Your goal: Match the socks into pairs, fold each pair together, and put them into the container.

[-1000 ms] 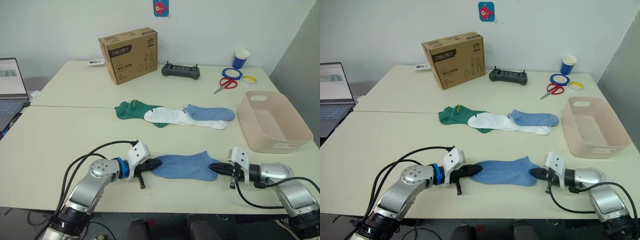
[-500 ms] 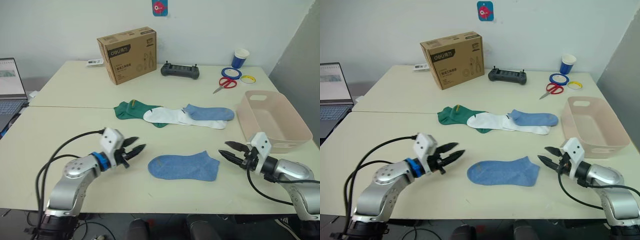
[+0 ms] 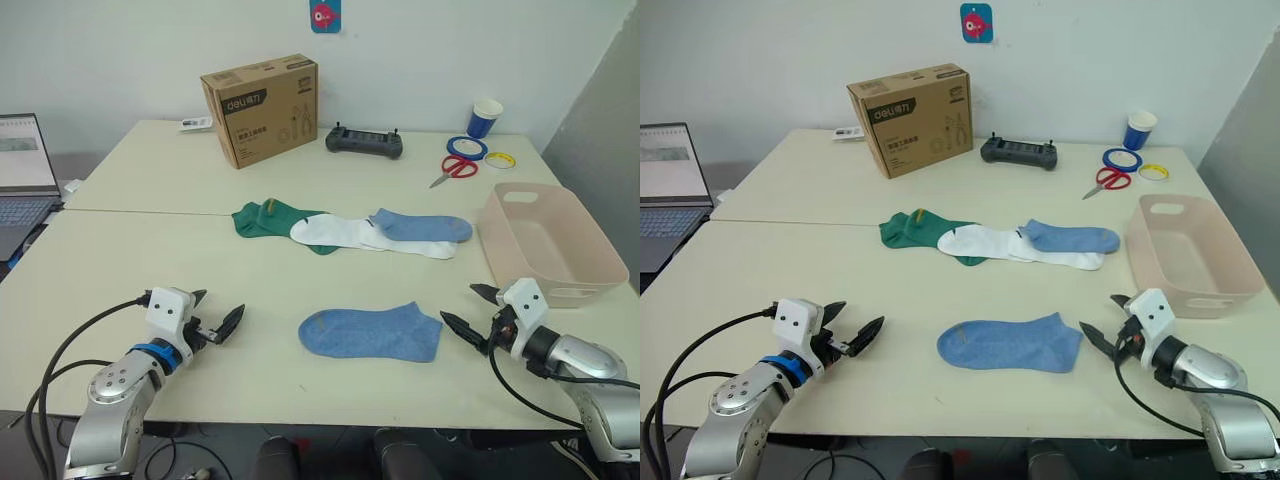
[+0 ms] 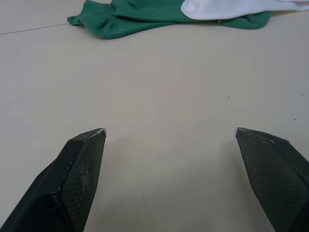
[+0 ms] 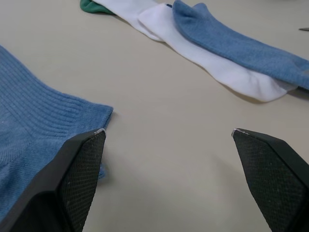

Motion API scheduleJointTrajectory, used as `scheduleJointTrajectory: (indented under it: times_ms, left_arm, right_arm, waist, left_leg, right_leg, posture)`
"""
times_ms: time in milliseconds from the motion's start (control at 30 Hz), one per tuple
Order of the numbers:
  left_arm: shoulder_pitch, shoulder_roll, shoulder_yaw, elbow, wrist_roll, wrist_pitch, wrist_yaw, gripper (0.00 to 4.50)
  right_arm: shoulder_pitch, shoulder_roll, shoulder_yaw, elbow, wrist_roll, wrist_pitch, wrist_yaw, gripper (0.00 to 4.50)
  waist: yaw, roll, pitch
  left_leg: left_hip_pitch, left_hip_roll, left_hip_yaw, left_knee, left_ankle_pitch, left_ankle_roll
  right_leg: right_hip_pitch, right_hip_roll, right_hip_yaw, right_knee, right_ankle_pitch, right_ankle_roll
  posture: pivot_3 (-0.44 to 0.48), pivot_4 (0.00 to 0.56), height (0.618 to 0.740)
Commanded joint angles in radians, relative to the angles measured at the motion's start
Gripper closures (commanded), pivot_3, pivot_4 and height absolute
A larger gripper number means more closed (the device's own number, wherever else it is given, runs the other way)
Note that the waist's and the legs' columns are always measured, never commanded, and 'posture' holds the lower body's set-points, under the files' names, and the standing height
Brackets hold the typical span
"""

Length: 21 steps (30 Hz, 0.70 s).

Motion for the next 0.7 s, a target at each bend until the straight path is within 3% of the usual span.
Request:
scheduleJointTrajectory:
  times_ms: [33,367,700]
  left_arm:
    - [-0.050,0.030,-0.021,-0.059,-0.005,-0.013,-0.029,0.04]
    - [-0.283,0.061,-0.130,-0.140,-0.069,0.106,-0.121,0.04]
    - [-0.417,0.012,-0.208,-0.179,-0.094,0.177,-0.101,0.04]
  right_arm:
    - [-0.065,-0.016,0.004,0.000,-0.018,-0.012,-0.004,0.00]
    - [-0.297,0.021,0.139,0.152,-0.156,-0.062,-0.039,0.00]
    - [-0.580,0.205,0.245,0.552,-0.274,-0.227,-0.117,0.00]
  waist:
    - [-0.001,0.000,0.000]
    - [-0.002,0.000,0.000]
    - [-0.005,0.000,0.000]
  left_leg:
    - [0.000,0.000,0.000,0.000,0.000,0.000]
    - [-0.002,0.000,0.000,0.000,0.000,0.000]
    - [-0.003,0.000,-0.001,-0.001,0.000,0.000]
  right_leg:
    - [0.000,0.000,0.000,0.000,0.000,0.000]
    - [-0.002,0.001,0.000,0.000,0.003,0.006]
    - [-0.004,0.002,0.000,0.000,0.005,0.003]
  posture:
    - [0.000,0.150,0.740]
    - [0.000,0.150,0.740]
    - [0.000,0.150,0.740]
